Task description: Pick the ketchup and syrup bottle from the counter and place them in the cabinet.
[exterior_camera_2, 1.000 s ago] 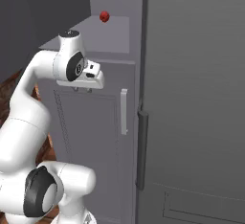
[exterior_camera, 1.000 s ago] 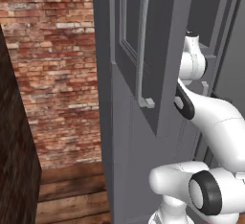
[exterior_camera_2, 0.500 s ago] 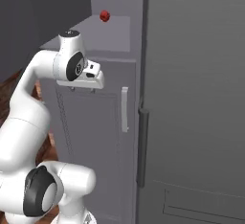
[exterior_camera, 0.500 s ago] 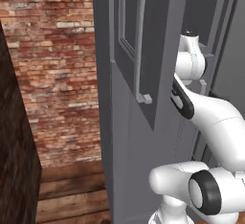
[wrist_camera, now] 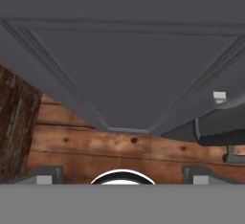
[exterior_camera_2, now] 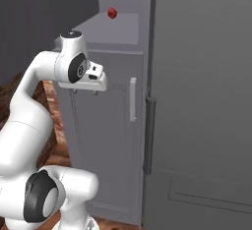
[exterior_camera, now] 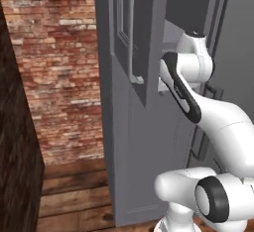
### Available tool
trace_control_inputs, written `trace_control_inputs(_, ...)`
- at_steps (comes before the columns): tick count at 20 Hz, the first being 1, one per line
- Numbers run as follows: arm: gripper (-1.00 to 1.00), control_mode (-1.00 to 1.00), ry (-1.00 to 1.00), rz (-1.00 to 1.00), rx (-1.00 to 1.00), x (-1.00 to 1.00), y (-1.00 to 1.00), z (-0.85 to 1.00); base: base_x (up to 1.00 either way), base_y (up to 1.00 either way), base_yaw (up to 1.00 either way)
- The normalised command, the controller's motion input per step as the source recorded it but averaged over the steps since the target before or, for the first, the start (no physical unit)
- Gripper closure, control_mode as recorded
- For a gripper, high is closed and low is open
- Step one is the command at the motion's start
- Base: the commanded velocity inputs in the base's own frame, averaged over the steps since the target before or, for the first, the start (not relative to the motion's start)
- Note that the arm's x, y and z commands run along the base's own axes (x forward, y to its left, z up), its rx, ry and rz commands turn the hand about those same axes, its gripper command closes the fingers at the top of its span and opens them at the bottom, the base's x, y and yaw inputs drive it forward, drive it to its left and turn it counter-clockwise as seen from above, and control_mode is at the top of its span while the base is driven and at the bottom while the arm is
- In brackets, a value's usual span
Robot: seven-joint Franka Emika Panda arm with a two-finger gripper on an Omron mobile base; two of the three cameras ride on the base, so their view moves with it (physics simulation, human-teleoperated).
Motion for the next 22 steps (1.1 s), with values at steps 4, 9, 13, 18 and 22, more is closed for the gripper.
trace_control_inputs(4,-1.0,1.0,0.0,0.0,0.0,0.0,0.0,0.0,-0.46,0.0,0.0)
trace_control_inputs(9,-1.0,1.0,0.0,0.0,0.0,0.0,0.0,0.0,-0.47,0.0,0.0)
trace_control_inputs(13,-1.0,1.0,0.0,0.0,0.0,0.0,0.0,0.0,-0.51,0.0,0.0)
trace_control_inputs(18,-1.0,1.0,0.0,0.0,0.0,0.0,0.0,0.0,-0.53,0.0,0.0)
trace_control_inputs(22,-1.0,1.0,0.0,0.0,0.0,0.0,0.0,0.0,-0.54,0.0,0.0)
